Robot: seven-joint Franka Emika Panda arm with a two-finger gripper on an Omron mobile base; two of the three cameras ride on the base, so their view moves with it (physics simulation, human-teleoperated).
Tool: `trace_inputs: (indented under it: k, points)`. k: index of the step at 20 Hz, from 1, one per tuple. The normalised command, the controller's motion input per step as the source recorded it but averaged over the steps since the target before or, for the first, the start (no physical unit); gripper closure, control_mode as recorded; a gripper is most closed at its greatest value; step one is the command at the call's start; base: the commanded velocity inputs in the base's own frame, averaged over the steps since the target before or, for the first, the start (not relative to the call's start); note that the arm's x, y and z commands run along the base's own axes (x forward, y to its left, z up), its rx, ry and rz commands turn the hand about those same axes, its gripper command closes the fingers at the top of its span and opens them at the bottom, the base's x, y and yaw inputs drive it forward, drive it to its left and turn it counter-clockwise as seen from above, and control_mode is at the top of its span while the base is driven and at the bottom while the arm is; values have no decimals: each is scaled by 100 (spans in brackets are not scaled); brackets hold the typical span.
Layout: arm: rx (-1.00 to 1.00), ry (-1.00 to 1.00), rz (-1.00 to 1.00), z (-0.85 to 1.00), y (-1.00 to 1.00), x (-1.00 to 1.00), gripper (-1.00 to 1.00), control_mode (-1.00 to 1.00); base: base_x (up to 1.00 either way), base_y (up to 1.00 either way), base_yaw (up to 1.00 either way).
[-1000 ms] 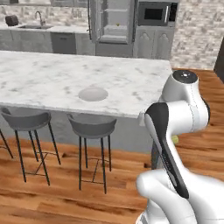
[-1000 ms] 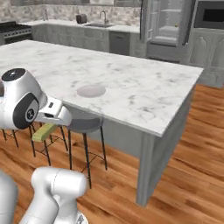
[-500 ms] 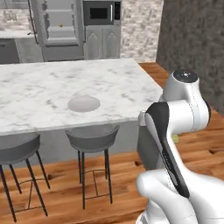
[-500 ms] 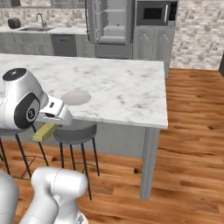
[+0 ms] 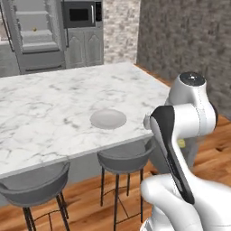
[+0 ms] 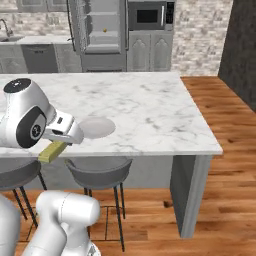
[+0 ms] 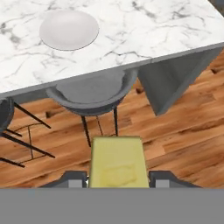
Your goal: Retrieve the butter from the fridge and place it on a plate on the dining table. Then retrieve the butter knife by the fridge and place it near the plate.
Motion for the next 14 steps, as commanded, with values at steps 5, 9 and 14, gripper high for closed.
trace_inputs:
  k: [5, 9, 14]
  points:
    - [0, 0, 0, 0, 0, 0, 100, 100, 68, 71, -17]
    - [0, 0, 0, 0, 0, 0, 100, 100, 77, 70, -15]
    - [0, 0, 0, 0, 0, 0, 100, 100, 77, 38, -13]
